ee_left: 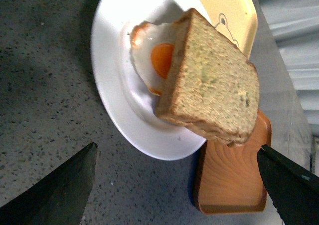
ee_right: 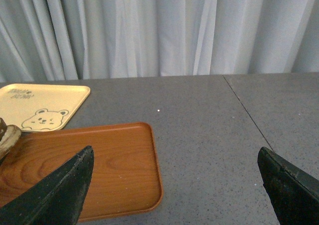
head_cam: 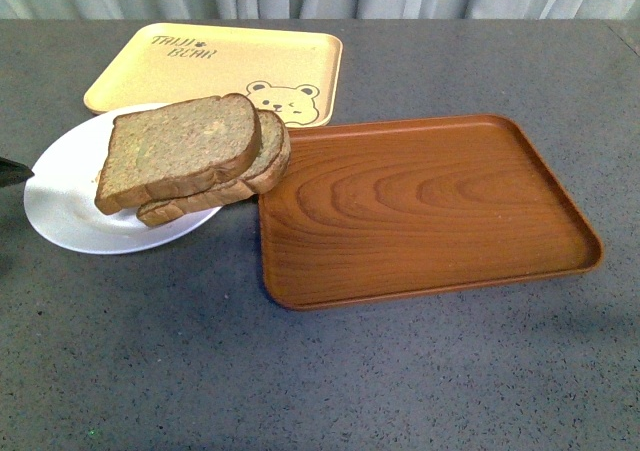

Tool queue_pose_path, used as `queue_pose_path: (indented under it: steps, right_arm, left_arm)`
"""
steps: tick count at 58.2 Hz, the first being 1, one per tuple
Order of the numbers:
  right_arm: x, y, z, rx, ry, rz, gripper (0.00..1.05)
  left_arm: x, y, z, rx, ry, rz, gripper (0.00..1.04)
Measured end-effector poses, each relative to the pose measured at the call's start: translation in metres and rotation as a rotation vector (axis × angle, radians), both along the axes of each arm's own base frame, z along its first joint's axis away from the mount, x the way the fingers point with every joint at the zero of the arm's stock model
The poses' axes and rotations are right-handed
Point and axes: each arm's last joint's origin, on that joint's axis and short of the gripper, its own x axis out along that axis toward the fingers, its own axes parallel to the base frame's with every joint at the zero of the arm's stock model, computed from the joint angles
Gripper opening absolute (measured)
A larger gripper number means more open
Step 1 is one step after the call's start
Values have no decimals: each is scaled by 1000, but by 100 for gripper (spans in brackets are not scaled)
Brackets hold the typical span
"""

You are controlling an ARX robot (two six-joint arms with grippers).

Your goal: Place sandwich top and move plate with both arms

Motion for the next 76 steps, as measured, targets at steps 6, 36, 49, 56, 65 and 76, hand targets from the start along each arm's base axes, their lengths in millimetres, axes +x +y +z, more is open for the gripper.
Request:
queue_pose_path:
  steps: [6, 36, 49, 56, 65, 76]
  right_arm:
    - [0, 0, 0, 0, 0, 0, 96]
    - [0, 0, 0, 0, 0, 0, 96]
    - [0, 0, 0, 0, 0, 0, 96]
    - [0, 0, 0, 0, 0, 0, 96]
    - [0, 0, 0, 0, 0, 0, 96]
    - [0, 0, 0, 0, 0, 0, 96]
  left_arm:
    - [6, 1, -12, -12, 26, 21, 96]
    - [48, -9, -41, -167, 66, 124, 96]
    - [54, -18, -45, -200, 74, 129, 94]
    - [53, -19, -49, -212, 91, 144, 76]
    - [51, -22, -55, -248, 121, 146, 49]
    - [44, -29, -58, -263, 138, 127, 16]
